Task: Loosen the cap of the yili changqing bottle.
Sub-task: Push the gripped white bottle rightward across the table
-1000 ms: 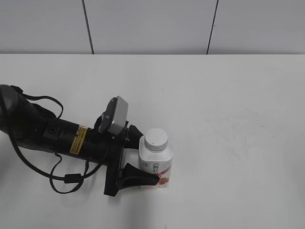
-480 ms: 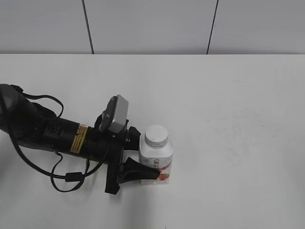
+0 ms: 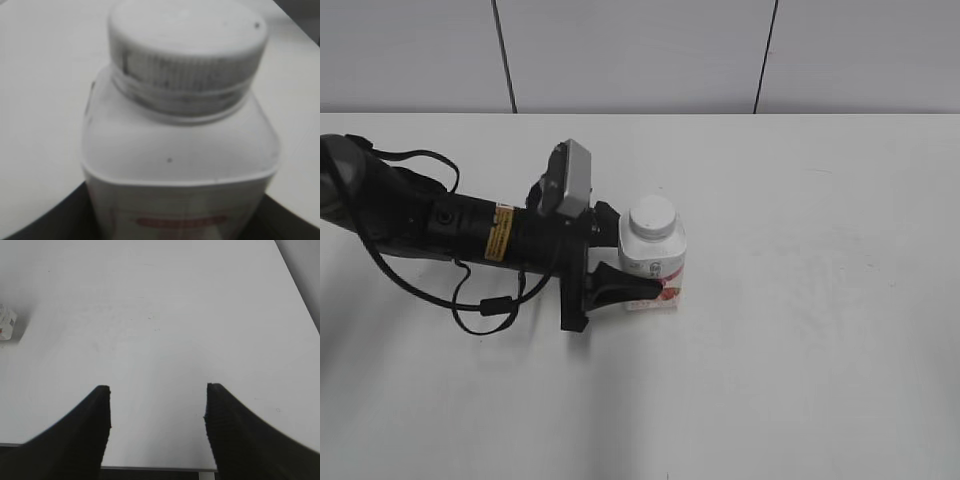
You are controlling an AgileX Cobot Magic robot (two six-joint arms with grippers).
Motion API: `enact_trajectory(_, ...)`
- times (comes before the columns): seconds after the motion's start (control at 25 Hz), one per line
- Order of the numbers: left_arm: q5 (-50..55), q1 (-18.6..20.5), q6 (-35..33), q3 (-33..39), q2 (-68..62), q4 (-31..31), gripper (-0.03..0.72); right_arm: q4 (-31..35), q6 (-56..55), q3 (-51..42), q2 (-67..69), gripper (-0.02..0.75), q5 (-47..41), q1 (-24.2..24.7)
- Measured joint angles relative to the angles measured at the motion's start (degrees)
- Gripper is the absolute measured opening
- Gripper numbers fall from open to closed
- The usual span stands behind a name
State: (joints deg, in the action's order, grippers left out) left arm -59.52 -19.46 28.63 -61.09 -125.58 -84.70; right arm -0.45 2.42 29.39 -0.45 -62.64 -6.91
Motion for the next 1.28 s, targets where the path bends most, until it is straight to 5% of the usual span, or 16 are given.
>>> enact_trajectory(0.4, 0.7, 1.8, 2.4, -6.6, -4.8, -2.2, 0.414, 0.0, 0.0, 0.0, 0.0, 0.478, 0.0, 0.0)
enact_trajectory(1.28, -0.1, 2.0, 6.9, -7.3, -6.7, -1.8, 0.412, 0.0, 0.0, 0.0, 0.0, 0.478, 0.0, 0.0)
